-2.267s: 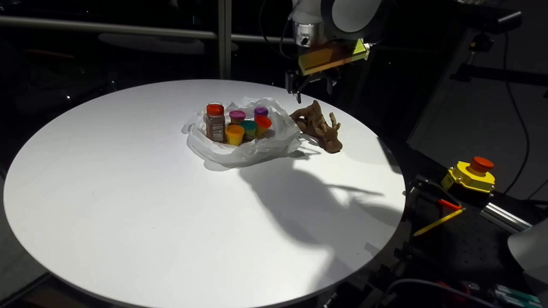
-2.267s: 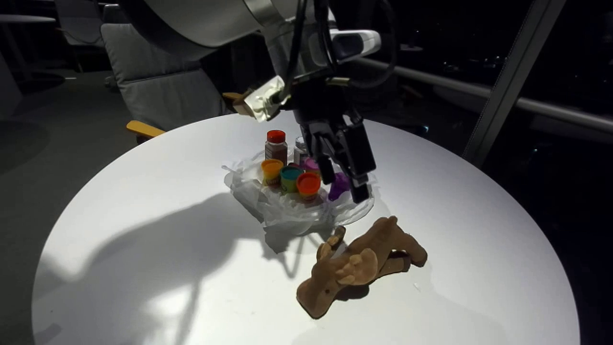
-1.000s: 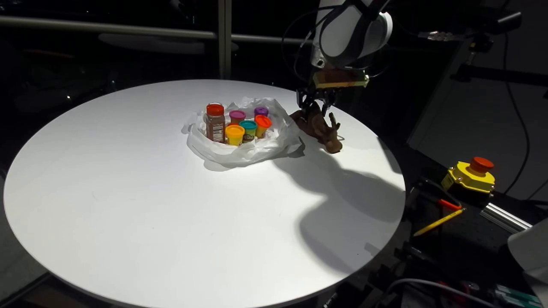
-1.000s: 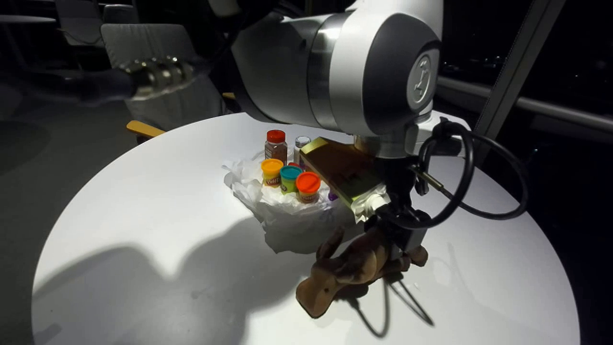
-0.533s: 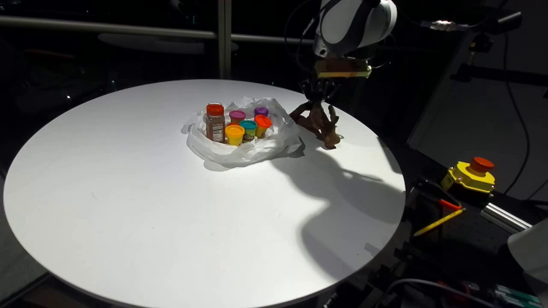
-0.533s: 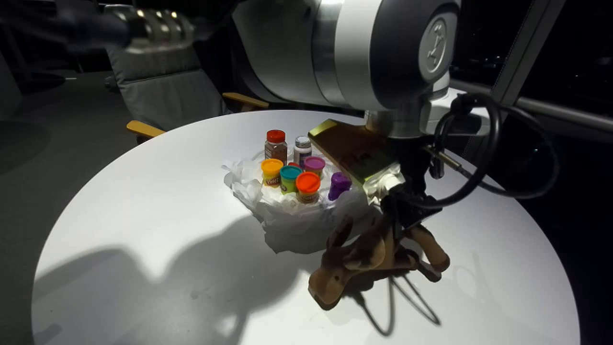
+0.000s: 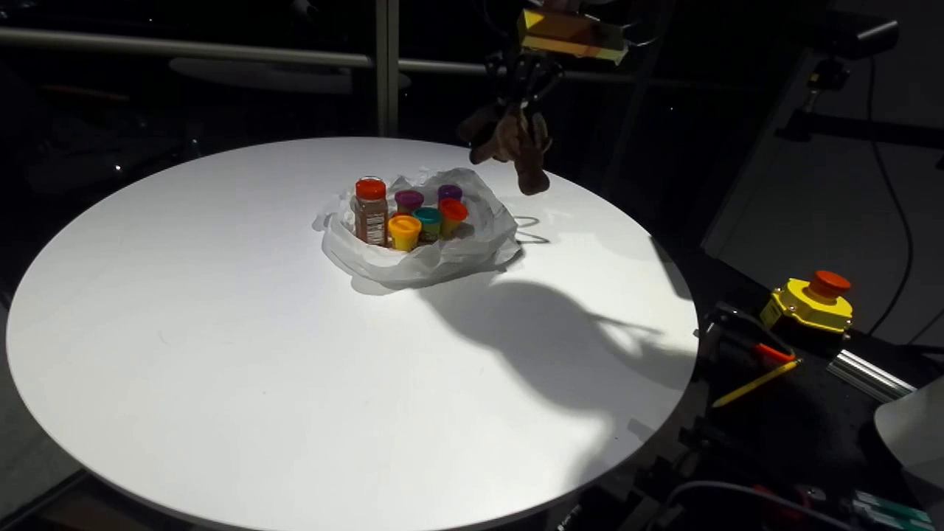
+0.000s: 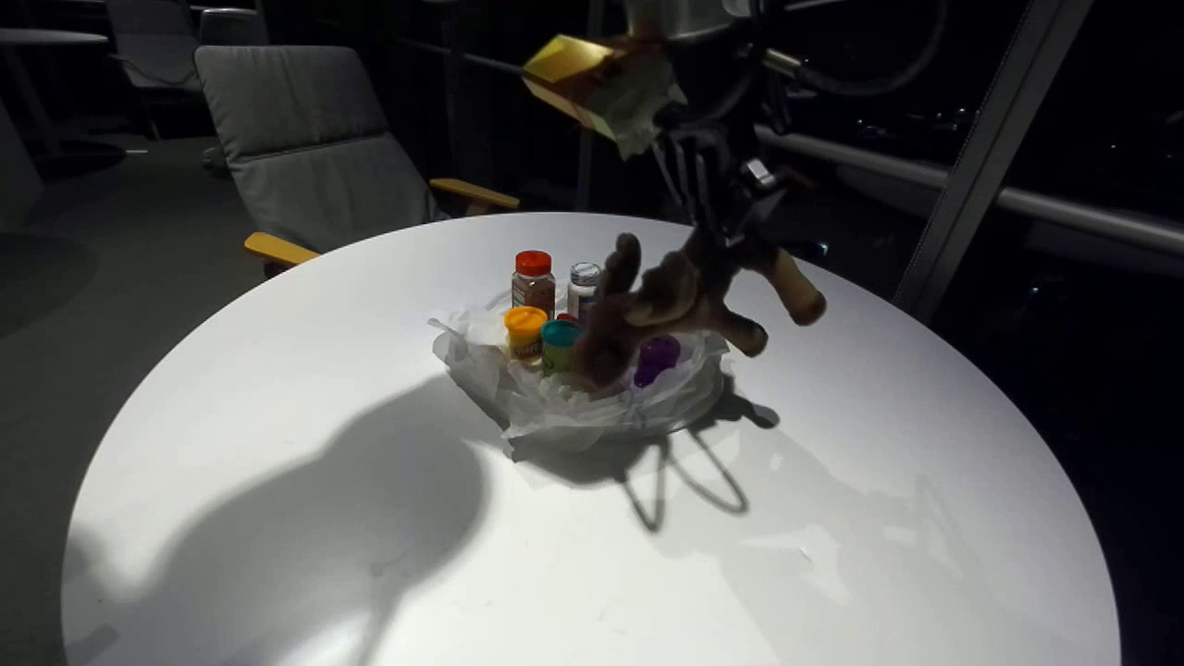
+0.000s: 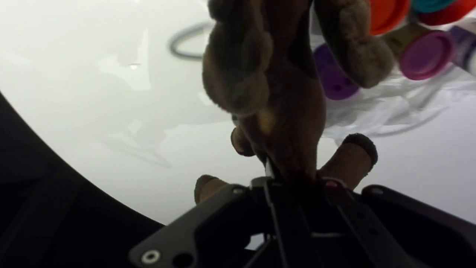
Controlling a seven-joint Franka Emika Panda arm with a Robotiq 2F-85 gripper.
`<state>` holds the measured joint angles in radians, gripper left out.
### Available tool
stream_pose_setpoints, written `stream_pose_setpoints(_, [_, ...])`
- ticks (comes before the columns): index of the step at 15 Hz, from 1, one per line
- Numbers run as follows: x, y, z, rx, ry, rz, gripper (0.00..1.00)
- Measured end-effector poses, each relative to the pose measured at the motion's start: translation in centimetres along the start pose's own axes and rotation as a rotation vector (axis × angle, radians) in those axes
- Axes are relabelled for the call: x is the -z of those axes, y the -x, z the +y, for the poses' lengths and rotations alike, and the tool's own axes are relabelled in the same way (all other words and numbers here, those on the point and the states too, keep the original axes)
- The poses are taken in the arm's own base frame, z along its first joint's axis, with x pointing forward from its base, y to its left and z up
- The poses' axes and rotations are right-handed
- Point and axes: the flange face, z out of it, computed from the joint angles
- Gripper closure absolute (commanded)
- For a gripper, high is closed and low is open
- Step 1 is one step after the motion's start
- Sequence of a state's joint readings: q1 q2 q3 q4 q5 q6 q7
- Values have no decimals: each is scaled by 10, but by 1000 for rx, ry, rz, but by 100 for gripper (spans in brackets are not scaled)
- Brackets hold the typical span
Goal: Put the contents on the table into the plastic bag.
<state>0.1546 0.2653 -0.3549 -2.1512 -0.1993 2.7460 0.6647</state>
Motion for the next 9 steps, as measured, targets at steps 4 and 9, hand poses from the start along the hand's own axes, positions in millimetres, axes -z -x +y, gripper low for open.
stream_pose_setpoints(4, [18,11,-53,-86,-150,2,91])
stream_pose_setpoints(9, [5,24,-99,-230,-284,-58,91])
